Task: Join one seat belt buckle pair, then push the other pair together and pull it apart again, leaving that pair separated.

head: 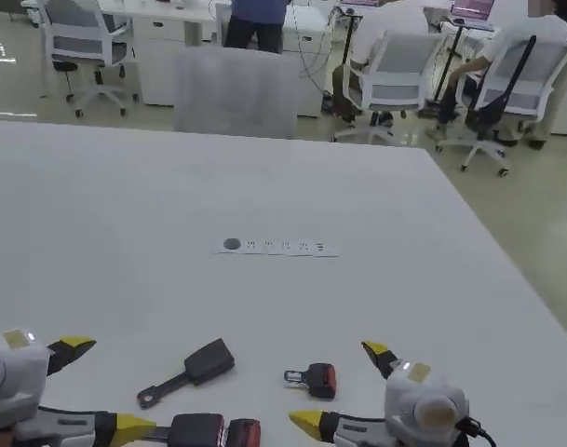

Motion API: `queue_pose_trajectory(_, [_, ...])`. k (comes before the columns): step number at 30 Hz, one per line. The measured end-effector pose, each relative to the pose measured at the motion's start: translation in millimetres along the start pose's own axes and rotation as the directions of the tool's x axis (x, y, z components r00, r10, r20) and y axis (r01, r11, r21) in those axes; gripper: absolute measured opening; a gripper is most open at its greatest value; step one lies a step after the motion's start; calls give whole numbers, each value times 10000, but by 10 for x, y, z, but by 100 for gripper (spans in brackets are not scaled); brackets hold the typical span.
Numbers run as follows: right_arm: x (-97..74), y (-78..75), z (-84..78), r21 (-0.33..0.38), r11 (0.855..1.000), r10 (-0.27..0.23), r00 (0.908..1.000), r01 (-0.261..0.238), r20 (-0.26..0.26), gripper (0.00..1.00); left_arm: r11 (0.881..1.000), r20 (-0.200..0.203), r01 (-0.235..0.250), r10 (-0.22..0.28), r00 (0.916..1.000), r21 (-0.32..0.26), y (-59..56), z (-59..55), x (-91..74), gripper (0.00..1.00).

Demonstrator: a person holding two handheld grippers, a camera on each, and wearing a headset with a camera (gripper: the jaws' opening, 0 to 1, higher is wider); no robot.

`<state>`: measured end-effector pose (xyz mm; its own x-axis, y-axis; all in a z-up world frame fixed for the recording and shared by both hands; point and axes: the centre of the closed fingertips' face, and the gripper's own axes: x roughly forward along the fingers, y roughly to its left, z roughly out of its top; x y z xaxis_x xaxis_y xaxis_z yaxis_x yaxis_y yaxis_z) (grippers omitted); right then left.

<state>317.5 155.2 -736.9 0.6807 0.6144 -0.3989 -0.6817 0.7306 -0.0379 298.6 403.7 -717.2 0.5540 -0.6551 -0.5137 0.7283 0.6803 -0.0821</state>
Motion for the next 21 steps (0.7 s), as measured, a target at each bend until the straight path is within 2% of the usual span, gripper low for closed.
queue_pose_trajectory(6, [-219,90,-58,26,9999,-167,9999,167,34,99,9988,390,-245,262,9989,-426,-66,-79,-173,100])
queue_pose_trajectory(11, [-354,128,-102,157,9986,-503,9987,502,77,99,9957,524,-596,634,9966,-710,-70,-153,-279,100])
queue_pose_trajectory(14, [-406,171,-132,339,9971,-686,9976,683,67,99,9952,506,-774,805,9955,-593,-115,-226,-325,100])
queue_pose_trajectory(16, [-444,192,-139,371,9951,-922,9956,917,133,99,9901,634,-983,1049,9925,-997,-123,-257,-356,100])
queue_pose_trajectory(18, [-451,240,-166,657,9935,-937,9955,925,153,99,9832,682,-1324,1418,9875,-1258,-116,-301,-381,100])
queue_pose_trajectory(21, [-476,284,-210,680,9923,-1044,9945,1035,107,99,9789,675,-1450,1559,9855,-1443,-153,-371,-380,100])
